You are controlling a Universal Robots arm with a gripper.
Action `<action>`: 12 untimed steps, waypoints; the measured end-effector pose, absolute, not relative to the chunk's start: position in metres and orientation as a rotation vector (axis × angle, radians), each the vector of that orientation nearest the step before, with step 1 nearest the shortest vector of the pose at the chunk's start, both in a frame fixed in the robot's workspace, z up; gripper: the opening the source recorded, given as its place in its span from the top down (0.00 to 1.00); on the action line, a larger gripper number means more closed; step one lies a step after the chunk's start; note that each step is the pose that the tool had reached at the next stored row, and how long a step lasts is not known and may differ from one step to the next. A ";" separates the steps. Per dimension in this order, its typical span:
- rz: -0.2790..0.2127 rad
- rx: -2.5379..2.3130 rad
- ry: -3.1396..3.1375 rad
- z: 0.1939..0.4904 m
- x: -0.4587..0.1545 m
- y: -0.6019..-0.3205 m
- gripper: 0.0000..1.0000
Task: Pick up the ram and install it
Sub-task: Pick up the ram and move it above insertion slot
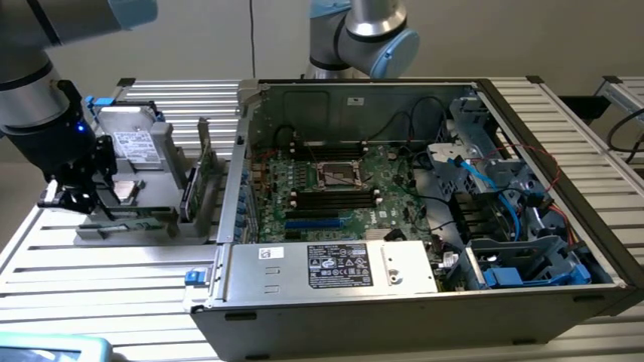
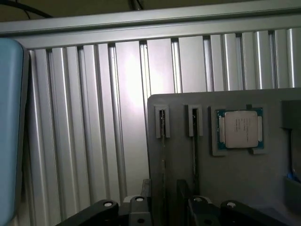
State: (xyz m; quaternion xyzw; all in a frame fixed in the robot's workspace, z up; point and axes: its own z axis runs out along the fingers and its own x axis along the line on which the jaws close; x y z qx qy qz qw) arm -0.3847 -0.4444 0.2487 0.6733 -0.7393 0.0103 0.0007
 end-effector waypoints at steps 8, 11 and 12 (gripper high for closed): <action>0.036 2.116 -2.323 0.238 -0.385 -0.445 0.65; 0.039 2.118 -2.325 0.233 -0.385 -0.445 0.65; 0.042 2.119 -2.326 0.231 -0.385 -0.445 0.65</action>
